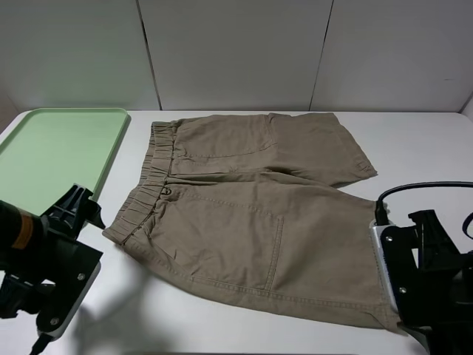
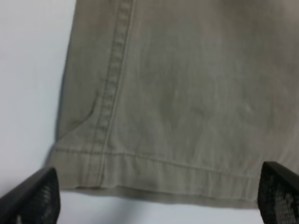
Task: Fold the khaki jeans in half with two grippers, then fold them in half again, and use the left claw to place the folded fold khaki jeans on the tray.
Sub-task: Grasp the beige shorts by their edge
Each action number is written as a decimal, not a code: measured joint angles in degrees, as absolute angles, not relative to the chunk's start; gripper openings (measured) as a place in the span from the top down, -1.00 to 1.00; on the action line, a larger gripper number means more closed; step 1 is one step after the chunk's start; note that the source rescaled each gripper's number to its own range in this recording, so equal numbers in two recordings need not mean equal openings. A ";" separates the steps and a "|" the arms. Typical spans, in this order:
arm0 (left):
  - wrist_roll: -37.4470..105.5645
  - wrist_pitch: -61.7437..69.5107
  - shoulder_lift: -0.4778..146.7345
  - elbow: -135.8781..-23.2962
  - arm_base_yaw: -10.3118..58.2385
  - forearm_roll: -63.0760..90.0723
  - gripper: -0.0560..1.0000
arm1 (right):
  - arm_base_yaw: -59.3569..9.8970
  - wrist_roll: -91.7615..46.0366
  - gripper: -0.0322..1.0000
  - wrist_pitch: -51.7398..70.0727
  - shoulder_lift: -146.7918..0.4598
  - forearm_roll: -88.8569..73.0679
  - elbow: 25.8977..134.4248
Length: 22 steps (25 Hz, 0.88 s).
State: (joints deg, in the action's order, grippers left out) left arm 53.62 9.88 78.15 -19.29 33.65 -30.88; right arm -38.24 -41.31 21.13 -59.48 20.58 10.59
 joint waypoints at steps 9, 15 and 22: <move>53.39 0.42 84.23 -19.34 31.40 -31.11 -0.84 | -38.24 -37.48 -0.85 12.88 -71.57 30.95 10.64; 53.61 -5.78 89.29 -19.39 31.40 -31.17 -0.83 | -38.24 -26.86 -0.85 12.30 -73.51 41.68 10.64; 53.61 -8.02 92.21 -22.80 26.57 -28.50 -0.79 | -38.24 -14.19 -0.85 12.36 -73.51 53.13 10.64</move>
